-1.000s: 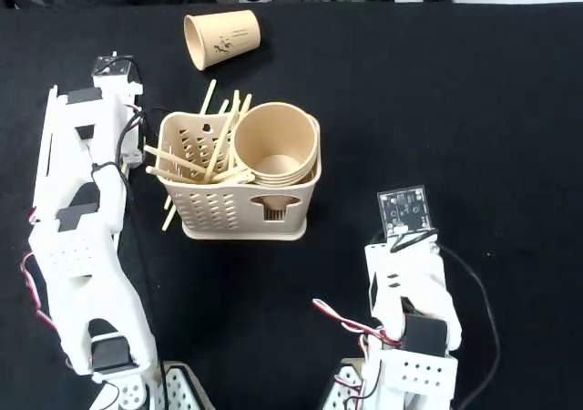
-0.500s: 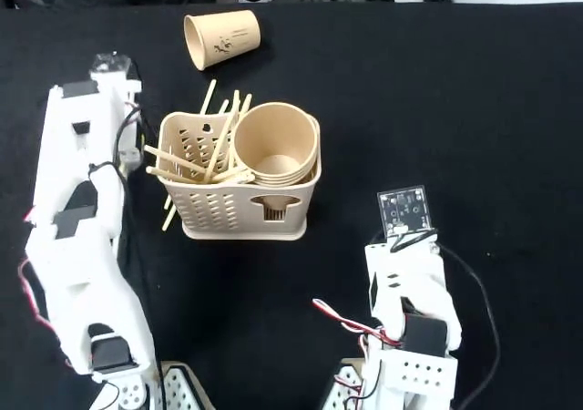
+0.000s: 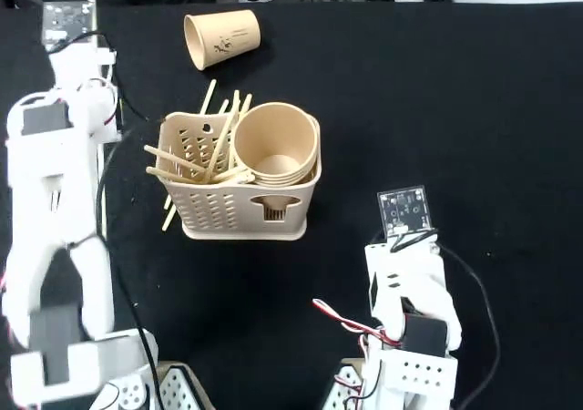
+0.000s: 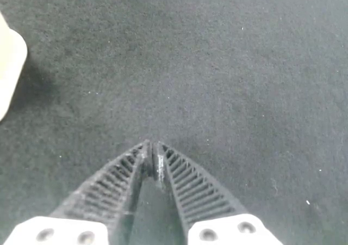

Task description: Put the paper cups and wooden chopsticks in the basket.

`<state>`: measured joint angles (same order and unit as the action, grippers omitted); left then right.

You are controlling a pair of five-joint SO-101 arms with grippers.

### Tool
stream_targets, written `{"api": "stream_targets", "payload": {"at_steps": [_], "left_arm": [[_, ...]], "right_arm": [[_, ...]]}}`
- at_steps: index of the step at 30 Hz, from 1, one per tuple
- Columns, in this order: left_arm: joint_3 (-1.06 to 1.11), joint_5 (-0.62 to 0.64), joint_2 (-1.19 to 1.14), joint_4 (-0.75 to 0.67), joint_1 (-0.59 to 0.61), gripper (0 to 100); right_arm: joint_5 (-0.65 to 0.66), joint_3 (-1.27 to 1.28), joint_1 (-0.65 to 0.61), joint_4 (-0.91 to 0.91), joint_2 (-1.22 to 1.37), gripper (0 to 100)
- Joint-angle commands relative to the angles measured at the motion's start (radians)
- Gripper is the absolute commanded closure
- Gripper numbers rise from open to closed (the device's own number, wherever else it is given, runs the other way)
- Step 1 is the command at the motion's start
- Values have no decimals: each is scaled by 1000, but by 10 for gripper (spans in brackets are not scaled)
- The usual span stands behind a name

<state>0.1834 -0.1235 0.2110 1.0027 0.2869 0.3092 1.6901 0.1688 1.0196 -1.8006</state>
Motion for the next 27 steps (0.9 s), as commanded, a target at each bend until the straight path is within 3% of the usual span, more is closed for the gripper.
{"api": "stream_targets", "payload": {"at_steps": [1,15,24,27], "left_arm": [[96,77,226,-117,39,972],[119,227,683,-178,31,972],[117,229,888,-213,-203,973],[127,229,916,-290,-286,973]], "right_arm": [[0,-4,-14,5,-50,986],[0,-4,-14,5,-50,986],[0,-4,-14,5,-50,986],[0,-4,-14,5,-50,986]]}}
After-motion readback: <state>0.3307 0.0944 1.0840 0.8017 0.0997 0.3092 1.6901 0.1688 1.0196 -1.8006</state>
